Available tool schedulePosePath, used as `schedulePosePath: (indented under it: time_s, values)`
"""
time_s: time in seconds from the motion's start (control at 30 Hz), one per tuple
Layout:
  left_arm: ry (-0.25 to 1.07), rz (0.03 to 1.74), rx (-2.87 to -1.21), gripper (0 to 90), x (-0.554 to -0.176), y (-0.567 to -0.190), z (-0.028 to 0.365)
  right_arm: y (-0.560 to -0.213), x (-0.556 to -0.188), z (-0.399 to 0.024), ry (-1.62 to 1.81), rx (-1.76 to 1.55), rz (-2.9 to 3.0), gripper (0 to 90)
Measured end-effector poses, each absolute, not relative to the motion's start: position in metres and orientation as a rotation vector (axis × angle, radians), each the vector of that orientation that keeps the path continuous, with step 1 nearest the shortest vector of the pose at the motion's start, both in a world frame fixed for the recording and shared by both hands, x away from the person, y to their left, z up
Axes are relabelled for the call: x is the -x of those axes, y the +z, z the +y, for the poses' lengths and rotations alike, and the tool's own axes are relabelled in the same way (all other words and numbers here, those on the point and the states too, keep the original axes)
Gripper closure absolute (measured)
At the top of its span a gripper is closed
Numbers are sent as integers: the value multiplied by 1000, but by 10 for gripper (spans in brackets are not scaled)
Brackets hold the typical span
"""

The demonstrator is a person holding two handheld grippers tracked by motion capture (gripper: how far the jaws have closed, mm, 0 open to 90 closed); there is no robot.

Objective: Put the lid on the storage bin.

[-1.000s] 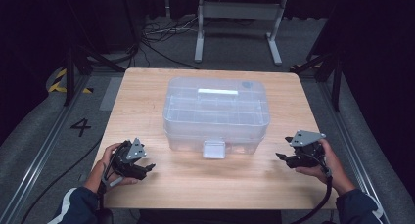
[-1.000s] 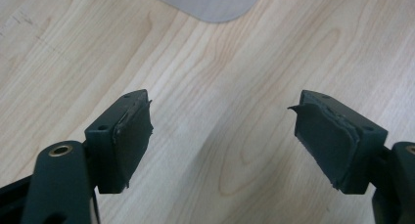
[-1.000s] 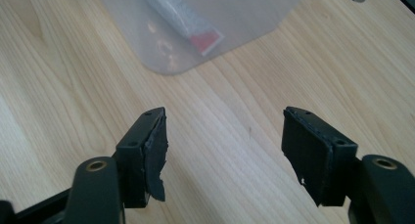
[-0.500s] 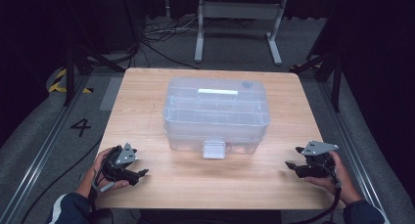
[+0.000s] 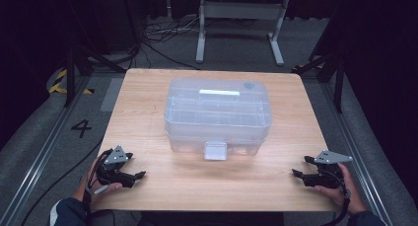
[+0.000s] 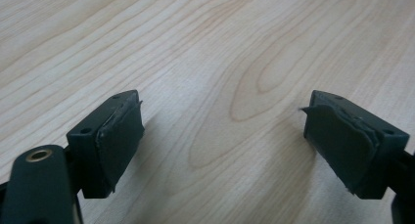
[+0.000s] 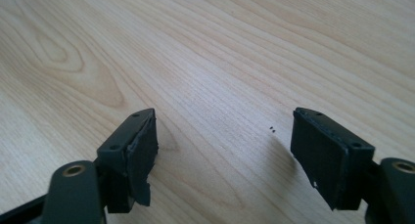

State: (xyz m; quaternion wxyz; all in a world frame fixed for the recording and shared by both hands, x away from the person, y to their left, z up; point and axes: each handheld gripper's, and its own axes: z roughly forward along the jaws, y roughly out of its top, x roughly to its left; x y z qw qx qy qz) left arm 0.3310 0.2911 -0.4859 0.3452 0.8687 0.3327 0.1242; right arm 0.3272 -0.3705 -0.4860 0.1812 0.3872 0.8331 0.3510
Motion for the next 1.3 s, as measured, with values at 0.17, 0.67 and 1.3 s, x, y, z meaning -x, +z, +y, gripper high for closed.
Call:
schedulePosePath:
  time_s: [0.17,0.67,1.3]
  values:
    - [316,877,-2251,152,-330,-486,291,-490,-328,-374,1037,-1135,2335,238]
    - [314,876,-2250,151,-330,-486,291,-490,-328,-374,1029,-1147,2327,216]
    - [314,877,-2250,151,-330,-486,291,-490,-329,-374,1021,-1168,2319,178]
